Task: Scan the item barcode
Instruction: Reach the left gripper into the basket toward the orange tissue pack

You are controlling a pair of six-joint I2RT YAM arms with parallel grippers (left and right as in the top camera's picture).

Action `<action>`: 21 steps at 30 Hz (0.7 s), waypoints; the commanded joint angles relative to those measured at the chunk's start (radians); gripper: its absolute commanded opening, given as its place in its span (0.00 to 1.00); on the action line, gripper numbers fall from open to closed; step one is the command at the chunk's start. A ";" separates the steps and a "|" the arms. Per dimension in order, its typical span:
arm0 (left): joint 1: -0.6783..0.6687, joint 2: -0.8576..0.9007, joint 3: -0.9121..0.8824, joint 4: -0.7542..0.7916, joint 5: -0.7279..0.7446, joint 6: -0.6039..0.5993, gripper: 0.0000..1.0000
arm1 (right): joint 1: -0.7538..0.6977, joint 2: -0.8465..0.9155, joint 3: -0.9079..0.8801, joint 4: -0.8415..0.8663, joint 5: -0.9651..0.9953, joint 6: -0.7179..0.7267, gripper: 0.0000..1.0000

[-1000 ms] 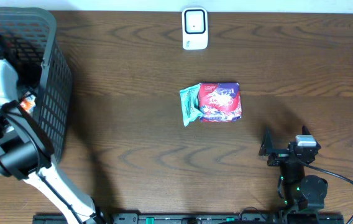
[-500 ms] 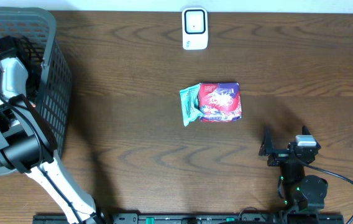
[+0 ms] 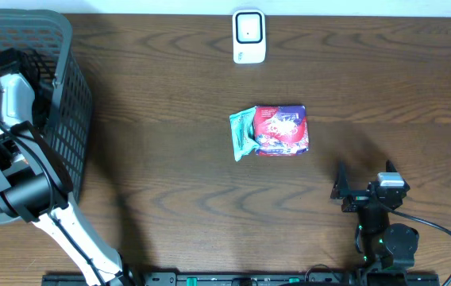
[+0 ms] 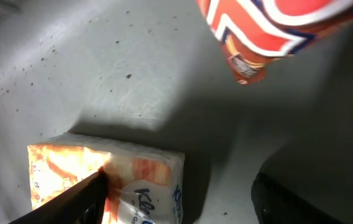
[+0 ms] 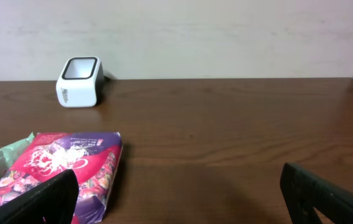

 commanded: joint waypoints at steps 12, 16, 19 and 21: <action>0.015 -0.100 0.034 -0.077 -0.012 -0.084 0.75 | 0.007 -0.004 -0.004 0.000 0.008 -0.011 0.99; 0.015 -0.166 0.034 -0.080 -0.012 -0.083 0.76 | 0.007 -0.004 -0.004 0.000 0.008 -0.011 0.99; 0.015 -0.178 0.034 -0.110 -0.012 -0.084 0.76 | 0.007 -0.004 -0.004 -0.001 0.008 -0.011 0.99; 0.015 -0.173 0.014 -0.123 -0.013 -0.084 0.76 | 0.007 -0.004 -0.004 0.000 0.008 -0.011 0.99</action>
